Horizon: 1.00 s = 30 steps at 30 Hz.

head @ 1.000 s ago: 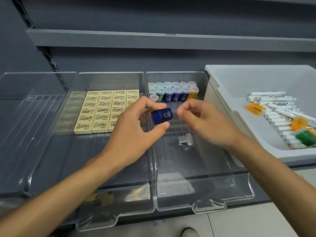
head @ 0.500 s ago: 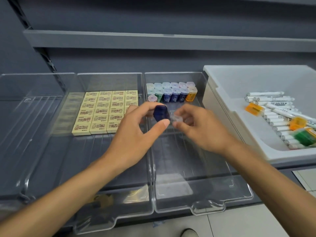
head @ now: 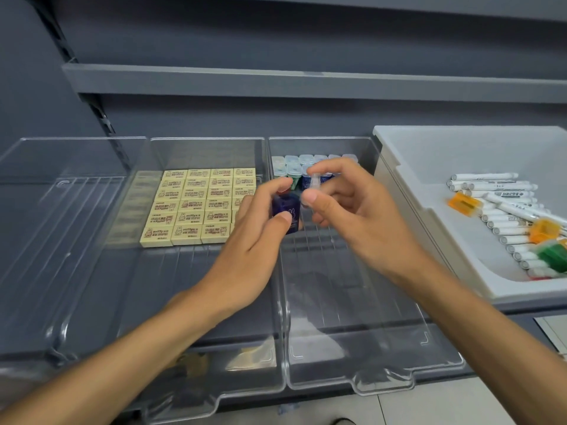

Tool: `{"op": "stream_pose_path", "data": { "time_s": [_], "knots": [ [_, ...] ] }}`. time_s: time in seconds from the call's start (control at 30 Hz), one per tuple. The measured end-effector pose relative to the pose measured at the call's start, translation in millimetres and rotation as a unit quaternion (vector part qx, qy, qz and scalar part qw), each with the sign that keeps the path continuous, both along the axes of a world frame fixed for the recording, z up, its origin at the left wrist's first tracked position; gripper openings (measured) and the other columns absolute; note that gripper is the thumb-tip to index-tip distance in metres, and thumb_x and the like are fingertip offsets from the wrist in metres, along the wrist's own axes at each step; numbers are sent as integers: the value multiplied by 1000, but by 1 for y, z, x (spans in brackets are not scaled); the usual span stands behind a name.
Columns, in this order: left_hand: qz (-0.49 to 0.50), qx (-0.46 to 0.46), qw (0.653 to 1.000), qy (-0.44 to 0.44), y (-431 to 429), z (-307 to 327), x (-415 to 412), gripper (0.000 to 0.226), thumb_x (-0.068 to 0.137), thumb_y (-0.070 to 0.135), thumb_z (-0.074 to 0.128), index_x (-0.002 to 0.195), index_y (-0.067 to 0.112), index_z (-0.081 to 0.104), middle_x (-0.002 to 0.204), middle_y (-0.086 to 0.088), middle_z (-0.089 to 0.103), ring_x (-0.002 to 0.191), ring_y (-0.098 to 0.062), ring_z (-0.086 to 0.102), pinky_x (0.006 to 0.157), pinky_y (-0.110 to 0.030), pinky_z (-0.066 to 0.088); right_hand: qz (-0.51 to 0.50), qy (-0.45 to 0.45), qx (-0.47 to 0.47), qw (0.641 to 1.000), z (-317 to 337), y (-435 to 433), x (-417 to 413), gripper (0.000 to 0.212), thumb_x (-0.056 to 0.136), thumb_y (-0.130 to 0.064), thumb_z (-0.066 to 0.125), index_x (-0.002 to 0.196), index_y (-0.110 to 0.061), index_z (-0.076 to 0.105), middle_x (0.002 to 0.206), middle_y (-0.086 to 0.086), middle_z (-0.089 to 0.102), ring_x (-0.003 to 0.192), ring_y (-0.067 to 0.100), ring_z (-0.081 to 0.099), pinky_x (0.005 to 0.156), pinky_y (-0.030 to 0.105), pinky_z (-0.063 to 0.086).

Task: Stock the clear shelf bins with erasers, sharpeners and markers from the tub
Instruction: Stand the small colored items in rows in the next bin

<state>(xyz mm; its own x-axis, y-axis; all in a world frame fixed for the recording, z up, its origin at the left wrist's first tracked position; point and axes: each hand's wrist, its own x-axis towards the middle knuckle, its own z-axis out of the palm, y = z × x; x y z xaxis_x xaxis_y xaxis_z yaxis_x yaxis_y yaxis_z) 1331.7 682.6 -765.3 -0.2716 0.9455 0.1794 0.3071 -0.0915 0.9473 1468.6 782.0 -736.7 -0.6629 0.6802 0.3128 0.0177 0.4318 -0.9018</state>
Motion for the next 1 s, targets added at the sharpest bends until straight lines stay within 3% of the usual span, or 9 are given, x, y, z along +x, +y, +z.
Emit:
{"op": "stream_pose_path", "data": {
  "time_s": [0.07,0.23,0.3,0.4,0.53,0.73,0.83,1.0],
  "knots": [
    [-7,12,1000,-14,0,-1,0,30,93,36,40,123,34,43,119,8,61,117,-8,55,104,-35,41,-5,13,-12,1000,1,-1,0,21,91,-20,66,107,-16,53,72,-6,67,72,24,66,76,49,55],
    [-18,47,998,-36,3,0,-2,22,97,31,45,117,25,49,111,4,68,109,-12,63,96,-26,47,12,34,-21,999,3,3,-2,24,93,-15,64,115,-17,55,87,9,68,80,20,68,79,37,55],
    [-13,60,998,-32,4,1,-3,23,99,28,43,119,22,52,107,4,68,104,-11,64,94,-22,47,21,27,-11,999,6,3,-2,29,94,-14,62,122,-17,58,86,2,68,79,13,67,78,28,53],
    [-4,66,998,13,5,0,-4,27,102,33,38,121,28,56,98,7,64,102,-17,60,97,-35,46,40,-3,7,999,5,3,-3,34,97,-13,57,131,-19,57,88,-7,68,77,3,64,77,21,50],
    [-3,62,998,27,7,-3,-7,36,101,41,33,126,33,57,89,12,59,101,-23,55,99,-48,42,25,-25,23,999,-1,3,-4,38,98,-22,54,135,-20,54,97,-11,65,84,6,59,82,28,49],
    [-10,63,998,6,7,-2,-9,36,102,36,31,126,34,58,87,11,59,98,-17,55,98,-35,40,24,7,-2,1000,5,4,-3,20,92,-12,64,112,-9,60,98,1,67,82,12,63,84,38,54],
    [-18,67,998,9,7,-2,-9,38,103,34,30,128,31,58,91,3,58,96,-18,54,97,-35,41,53,13,-9,998,8,1,-5,20,92,-8,63,111,-4,64,90,13,72,76,10,68,77,28,55],
    [-28,67,997,39,7,-4,-10,35,102,41,32,129,34,55,91,14,57,98,-19,54,97,-42,42,30,-5,9,1000,4,3,-8,20,96,-18,58,114,-16,67,91,10,71,74,10,62,75,33,53]
  ]
}}
